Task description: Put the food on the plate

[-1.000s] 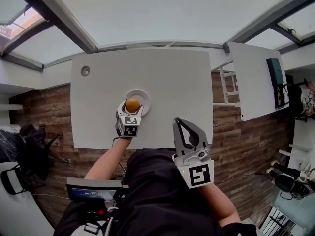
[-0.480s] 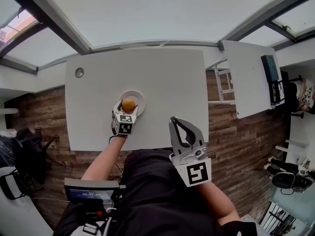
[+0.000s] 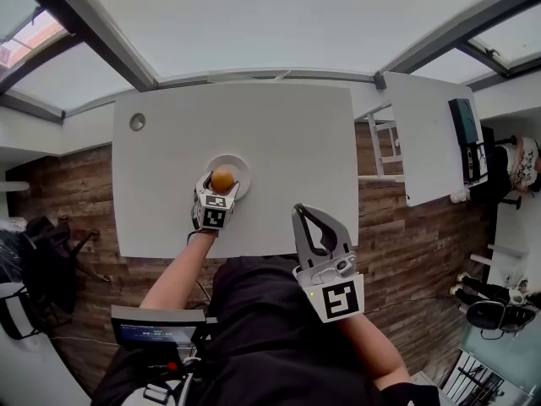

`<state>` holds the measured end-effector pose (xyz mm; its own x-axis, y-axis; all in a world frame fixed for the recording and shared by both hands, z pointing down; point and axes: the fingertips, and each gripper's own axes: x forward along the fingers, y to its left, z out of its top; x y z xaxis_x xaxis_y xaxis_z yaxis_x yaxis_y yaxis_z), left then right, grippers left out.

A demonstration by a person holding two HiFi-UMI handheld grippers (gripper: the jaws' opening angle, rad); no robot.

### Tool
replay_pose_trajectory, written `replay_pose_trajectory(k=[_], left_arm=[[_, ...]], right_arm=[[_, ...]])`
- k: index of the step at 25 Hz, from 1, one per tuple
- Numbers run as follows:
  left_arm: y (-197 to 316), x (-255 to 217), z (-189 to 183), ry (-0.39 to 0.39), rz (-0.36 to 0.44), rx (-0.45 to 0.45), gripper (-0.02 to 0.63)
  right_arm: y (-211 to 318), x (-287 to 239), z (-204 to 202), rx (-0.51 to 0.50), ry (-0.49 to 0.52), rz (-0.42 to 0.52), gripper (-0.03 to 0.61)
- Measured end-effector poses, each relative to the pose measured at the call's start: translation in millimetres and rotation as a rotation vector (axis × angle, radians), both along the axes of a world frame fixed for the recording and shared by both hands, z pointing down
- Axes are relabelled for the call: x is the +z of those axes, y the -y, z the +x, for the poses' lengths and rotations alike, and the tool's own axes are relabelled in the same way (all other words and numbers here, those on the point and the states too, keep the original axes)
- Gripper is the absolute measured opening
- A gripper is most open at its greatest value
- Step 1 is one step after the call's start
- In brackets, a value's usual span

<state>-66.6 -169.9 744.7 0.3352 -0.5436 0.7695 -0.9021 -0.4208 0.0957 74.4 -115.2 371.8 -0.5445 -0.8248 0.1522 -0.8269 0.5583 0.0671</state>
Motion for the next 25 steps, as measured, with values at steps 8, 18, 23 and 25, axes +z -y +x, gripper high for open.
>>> replay_pose_trajectory(k=[8,18,23,25], left_arm=[[1,-2,5,-0.023,0.046,0.025,0.336],[-4,6,15,-0.092,0.035,0.05,0.336],[-1,3,12,-0.065,0.054,0.048,0.336],[1,0,12,-0.066,0.065,0.05,0.336]], right_arm=[[-2,-2,7,0.036,0.0,0.019,0.005],[-7,1,8,0.051,-0.016,0.008,0.005],[-6,2,9,0.062,-0.004,0.01,0.005],[-5,-1,9,0.061,0.0,0.022,0.005]])
